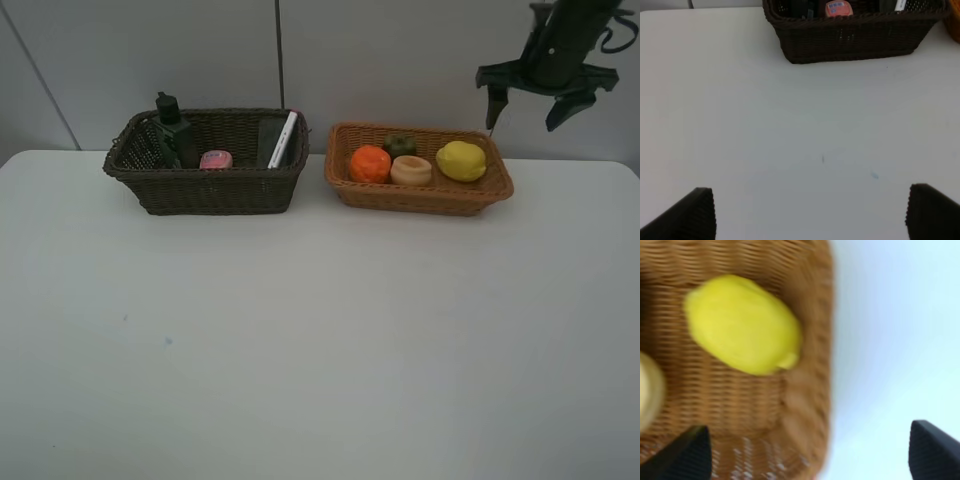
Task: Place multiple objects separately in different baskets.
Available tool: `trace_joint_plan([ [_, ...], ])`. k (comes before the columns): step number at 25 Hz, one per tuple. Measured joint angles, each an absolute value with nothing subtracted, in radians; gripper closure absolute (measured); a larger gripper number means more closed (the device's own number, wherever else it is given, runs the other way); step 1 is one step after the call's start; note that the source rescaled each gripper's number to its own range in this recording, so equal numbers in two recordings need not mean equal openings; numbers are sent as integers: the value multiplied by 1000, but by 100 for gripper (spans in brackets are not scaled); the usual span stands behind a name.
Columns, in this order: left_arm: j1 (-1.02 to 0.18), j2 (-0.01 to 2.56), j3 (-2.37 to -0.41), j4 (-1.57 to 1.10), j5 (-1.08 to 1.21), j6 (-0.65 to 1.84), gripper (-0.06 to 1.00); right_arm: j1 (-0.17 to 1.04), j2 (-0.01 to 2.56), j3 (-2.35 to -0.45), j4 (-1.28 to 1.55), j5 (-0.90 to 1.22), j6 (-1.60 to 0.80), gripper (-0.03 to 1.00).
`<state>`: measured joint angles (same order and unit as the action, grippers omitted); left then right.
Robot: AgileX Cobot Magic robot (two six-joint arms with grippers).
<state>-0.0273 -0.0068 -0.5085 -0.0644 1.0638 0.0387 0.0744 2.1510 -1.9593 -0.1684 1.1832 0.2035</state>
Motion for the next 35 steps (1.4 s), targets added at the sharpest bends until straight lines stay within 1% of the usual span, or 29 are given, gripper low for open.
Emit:
trace_joint_plan([
  [4,-27,-7,-509,-64,1064,39,-5,22,2055,-1816,-172,1213,204,16],
  [10,-27,-7,-509,-64,1064,39,-5,21,1774,-1533,-138,1213,203,16],
  [13,-27,-7,-509,-64,1064,39,-5,21,1590,-1366,-121,1207,203,16],
  [18,-27,-7,-509,-64,1064,39,-5,21,1247,-1089,-122,1129,203,16],
  [25,-27,-7,-509,-64,1064,39,-5,21,796,-768,-122,1018,203,16],
  [31,-27,-7,-509,-64,1064,39,-5,21,443,-620,-124,966,203,16],
  [35,-27,-7,-509,-64,1064,39,-5,64,282,-565,-124,970,203,16],
])
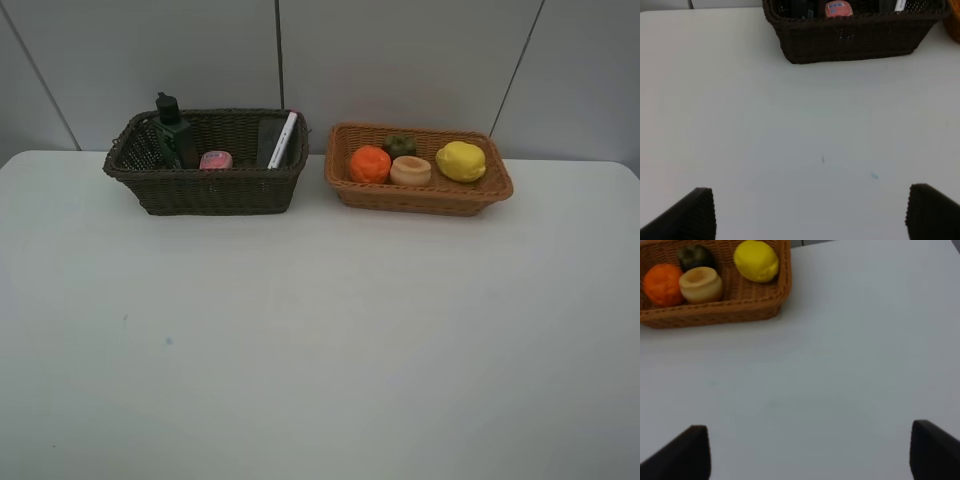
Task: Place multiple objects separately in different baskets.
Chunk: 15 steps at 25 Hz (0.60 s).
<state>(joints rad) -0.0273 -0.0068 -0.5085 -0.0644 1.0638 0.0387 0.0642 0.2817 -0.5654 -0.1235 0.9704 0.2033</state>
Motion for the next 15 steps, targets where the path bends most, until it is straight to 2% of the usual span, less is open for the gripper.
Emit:
trace_joint_plan([
  [9,-27,-7,-509,-64,1064,39,-5,89,18,-552,-130,999,203,16],
  [15,-27,-7,-509,-64,1064,39,-5,91,-3,-528,-217,1074,249,16],
])
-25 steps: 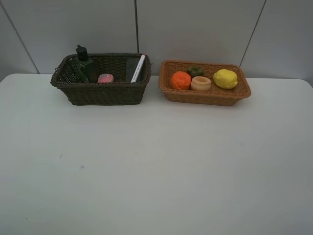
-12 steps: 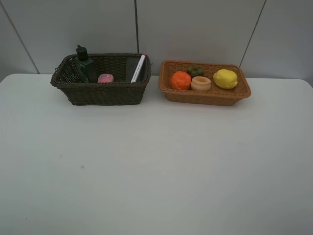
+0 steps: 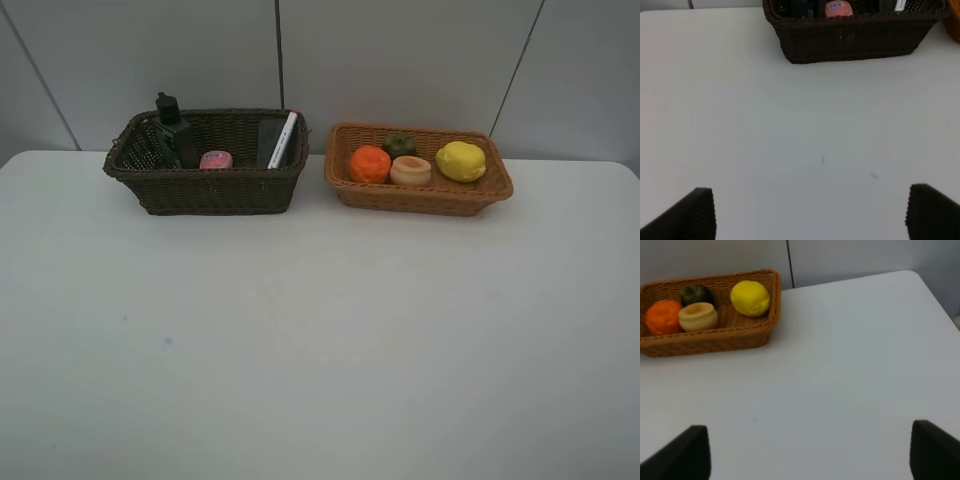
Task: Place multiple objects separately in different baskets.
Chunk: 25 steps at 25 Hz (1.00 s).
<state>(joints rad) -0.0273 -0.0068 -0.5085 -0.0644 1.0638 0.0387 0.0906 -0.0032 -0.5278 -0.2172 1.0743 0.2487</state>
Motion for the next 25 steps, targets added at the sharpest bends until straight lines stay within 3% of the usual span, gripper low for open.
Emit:
trace_joint_plan([
  [25,-27,-7,-509,-64,1064,39,-5,91,-3,-528,-152,1077,136,16],
])
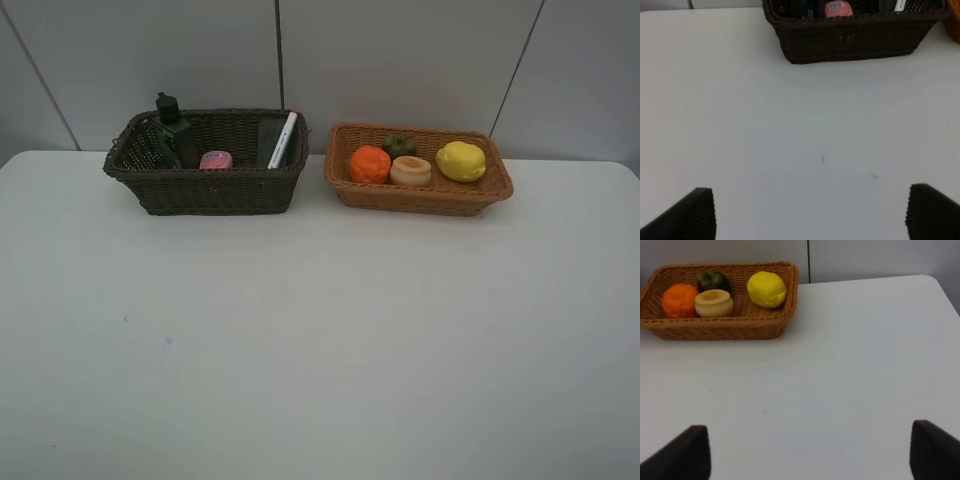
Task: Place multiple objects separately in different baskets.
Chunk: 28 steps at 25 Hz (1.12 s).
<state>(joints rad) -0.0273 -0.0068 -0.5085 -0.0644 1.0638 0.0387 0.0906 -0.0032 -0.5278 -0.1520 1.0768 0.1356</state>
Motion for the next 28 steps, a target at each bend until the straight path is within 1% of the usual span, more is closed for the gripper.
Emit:
trace_joint_plan([
  [8,-27,-7,-509,-64,1064,39,-5,87,-3,-528,-152,1077,135,16],
  [14,-27,-7,-509,-64,1064,39,-5,41,-3,-528,-152,1077,134,16],
  [28,-27,-7,-509,-64,1064,39,-5,39,-3,-528,-149,1077,133,16],
])
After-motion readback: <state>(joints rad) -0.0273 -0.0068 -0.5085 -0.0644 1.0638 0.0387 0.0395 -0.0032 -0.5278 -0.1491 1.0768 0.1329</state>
